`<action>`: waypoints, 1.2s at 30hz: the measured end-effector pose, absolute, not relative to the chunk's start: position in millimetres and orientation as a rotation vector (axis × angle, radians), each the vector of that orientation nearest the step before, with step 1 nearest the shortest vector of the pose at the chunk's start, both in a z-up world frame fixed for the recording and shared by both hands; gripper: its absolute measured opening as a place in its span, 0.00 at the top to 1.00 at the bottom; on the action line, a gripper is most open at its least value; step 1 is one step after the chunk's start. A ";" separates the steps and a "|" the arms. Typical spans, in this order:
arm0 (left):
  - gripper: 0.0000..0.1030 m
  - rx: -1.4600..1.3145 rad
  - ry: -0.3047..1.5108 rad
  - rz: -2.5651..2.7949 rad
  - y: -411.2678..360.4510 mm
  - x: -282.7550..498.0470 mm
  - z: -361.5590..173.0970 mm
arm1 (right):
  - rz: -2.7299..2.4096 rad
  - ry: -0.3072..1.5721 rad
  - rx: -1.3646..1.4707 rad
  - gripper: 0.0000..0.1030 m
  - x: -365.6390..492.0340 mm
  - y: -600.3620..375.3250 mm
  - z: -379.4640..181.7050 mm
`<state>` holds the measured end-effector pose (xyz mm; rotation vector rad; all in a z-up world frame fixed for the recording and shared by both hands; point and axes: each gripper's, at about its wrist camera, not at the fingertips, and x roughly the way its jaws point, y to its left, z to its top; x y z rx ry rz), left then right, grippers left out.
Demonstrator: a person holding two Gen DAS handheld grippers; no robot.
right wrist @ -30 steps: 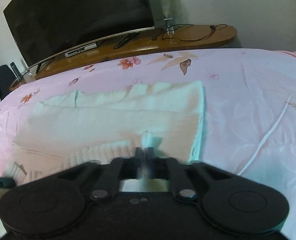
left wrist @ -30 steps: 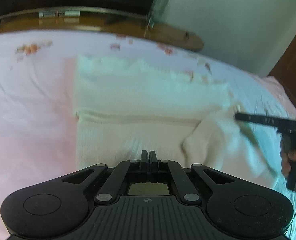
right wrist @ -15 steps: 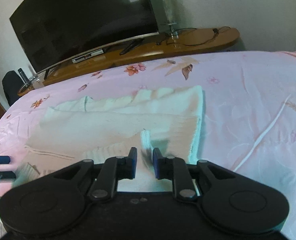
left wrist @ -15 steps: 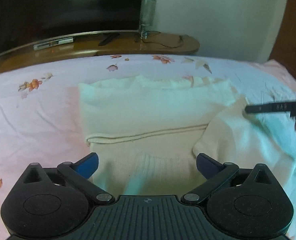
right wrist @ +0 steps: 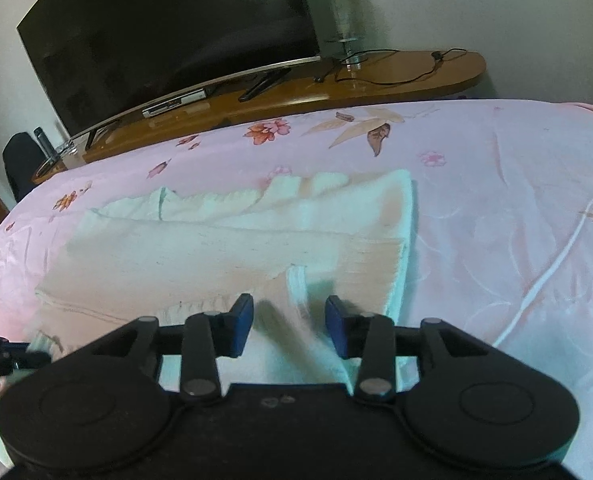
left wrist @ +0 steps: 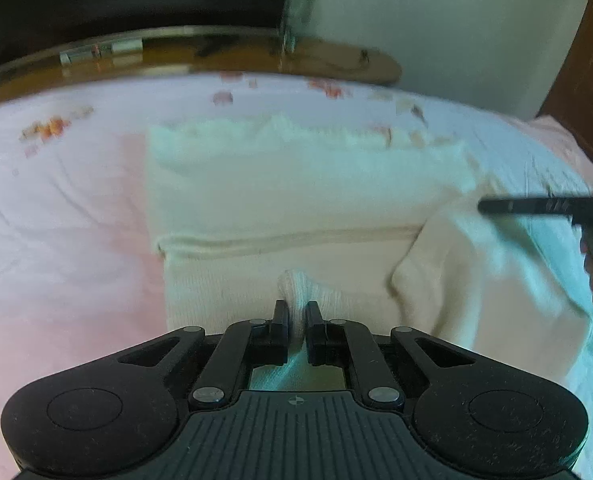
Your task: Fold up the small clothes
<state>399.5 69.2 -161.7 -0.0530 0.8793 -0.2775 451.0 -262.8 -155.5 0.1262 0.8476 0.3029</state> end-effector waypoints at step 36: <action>0.93 -0.154 0.709 0.066 84.4 520.9 -158.8 | 0.061 0.712 0.082 0.59 523.3 -266.7 -152.8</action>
